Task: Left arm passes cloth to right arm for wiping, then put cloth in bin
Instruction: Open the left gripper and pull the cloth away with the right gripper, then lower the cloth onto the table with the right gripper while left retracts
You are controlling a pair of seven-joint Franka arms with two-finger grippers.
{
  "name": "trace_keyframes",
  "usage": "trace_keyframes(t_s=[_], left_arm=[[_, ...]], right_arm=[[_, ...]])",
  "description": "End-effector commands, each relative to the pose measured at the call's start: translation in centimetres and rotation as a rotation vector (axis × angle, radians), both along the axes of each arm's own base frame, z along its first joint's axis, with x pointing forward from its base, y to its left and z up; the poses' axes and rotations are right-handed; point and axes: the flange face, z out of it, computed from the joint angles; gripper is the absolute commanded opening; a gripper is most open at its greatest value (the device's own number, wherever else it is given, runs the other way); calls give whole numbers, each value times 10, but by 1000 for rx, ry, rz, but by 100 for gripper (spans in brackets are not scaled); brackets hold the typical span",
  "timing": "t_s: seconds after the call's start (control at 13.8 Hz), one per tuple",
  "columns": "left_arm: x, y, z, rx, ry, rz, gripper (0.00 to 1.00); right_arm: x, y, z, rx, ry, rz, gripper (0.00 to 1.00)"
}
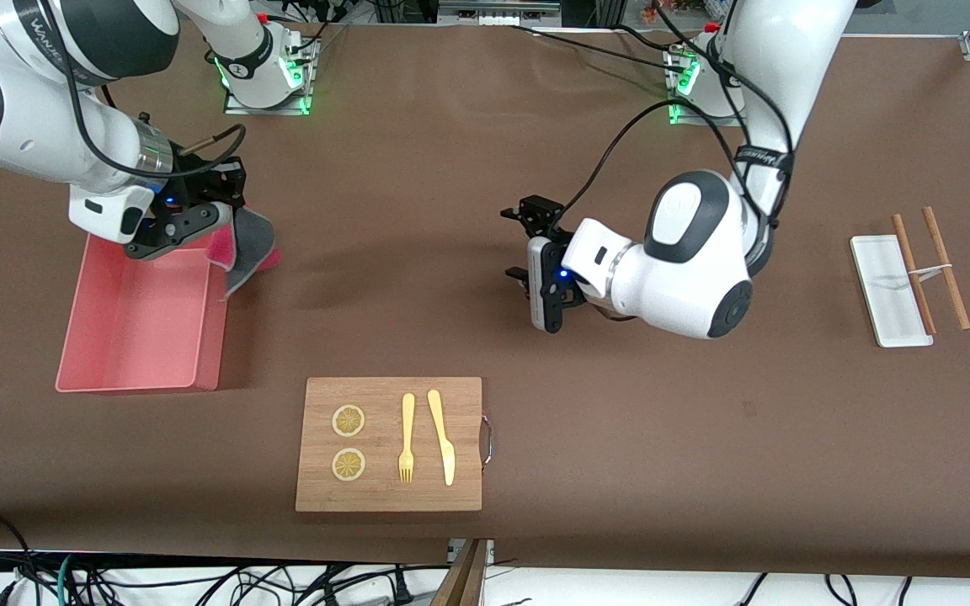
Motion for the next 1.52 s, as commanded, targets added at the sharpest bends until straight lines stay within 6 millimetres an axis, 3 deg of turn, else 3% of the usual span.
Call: trace_keyframes(t_s=[0.0, 0.15, 0.36, 0.44, 0.58, 0.73, 0.87, 1.09, 1.31, 1.38, 1.45], left_arm=[[-6, 15, 48, 227, -70, 62, 100], [-24, 8, 77, 379, -153, 73, 100], [-34, 39, 106, 598, -303, 83, 100], [-35, 57, 110, 632, -315, 98, 100], [-28, 128, 126, 649, -318, 216, 100], [-26, 185, 136, 645, -337, 345, 100], [-21, 223, 148, 644, -350, 469, 100], [-27, 251, 168, 717, -331, 629, 100], [-56, 257, 172, 773, -203, 833, 100], [-61, 258, 173, 834, -173, 836, 100], [-65, 261, 186, 906, -175, 846, 100]], right_arm=[[7, -10, -22, -56, 8, -135, 0], [12, -11, -49, -68, 4, -179, 0], [24, -9, -102, -78, 8, -205, 0], [29, -7, -118, -85, 14, -222, 0], [35, 4, -147, -96, 10, -242, 0], [38, 18, -177, -94, -13, -252, 0], [32, 57, -202, -111, -23, -274, 0], [18, 127, -229, -127, -51, -352, 0], [3, 198, -244, -133, -72, -434, 0], [-3, 224, -240, -121, -68, -467, 0], [-8, 249, -238, -104, -59, -498, 0]])
